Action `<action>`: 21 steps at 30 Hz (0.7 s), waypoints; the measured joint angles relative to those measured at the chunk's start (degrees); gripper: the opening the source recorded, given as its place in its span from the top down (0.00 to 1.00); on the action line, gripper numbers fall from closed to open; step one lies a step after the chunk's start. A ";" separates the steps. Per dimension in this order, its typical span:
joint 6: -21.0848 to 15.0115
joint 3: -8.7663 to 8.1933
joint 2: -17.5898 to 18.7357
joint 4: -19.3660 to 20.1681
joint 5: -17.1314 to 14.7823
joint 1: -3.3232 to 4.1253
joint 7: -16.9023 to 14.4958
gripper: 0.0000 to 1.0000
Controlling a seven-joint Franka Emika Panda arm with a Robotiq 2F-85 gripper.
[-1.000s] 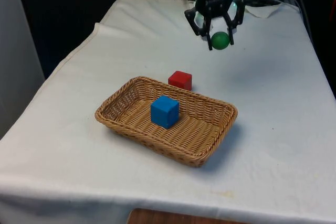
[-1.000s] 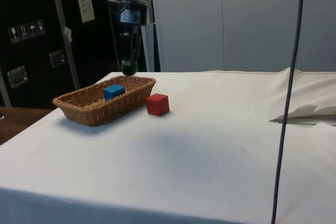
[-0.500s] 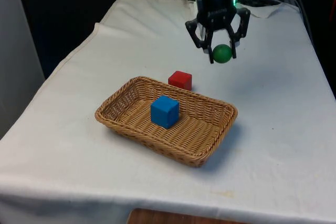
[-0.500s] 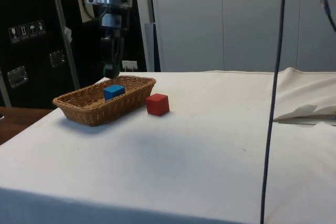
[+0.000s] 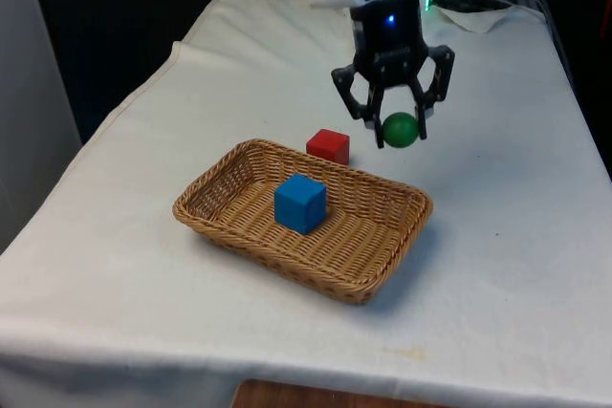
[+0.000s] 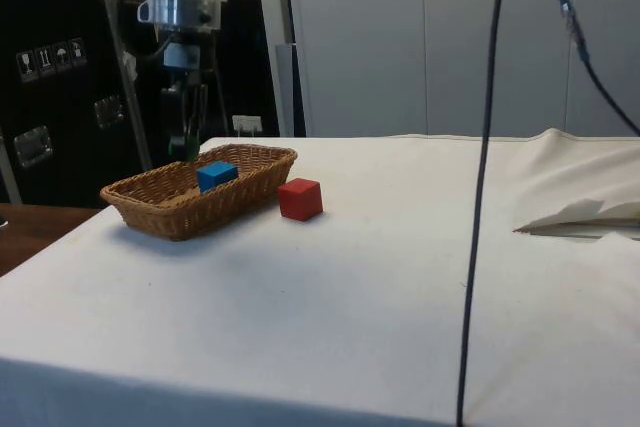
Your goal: Place all non-red objects into the basket.
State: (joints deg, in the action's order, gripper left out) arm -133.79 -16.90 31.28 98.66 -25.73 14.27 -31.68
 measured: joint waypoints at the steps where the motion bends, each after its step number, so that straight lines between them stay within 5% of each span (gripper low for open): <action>1: 0.00 0.00 0.00 0.00 0.00 0.00 0.00 1.00; 21: 0.06 -1.49 11.92 -11.80 -1.60 -1.32 0.00 1.00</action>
State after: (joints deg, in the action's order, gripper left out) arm -133.73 -18.39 43.20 86.86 -27.33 12.95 -31.68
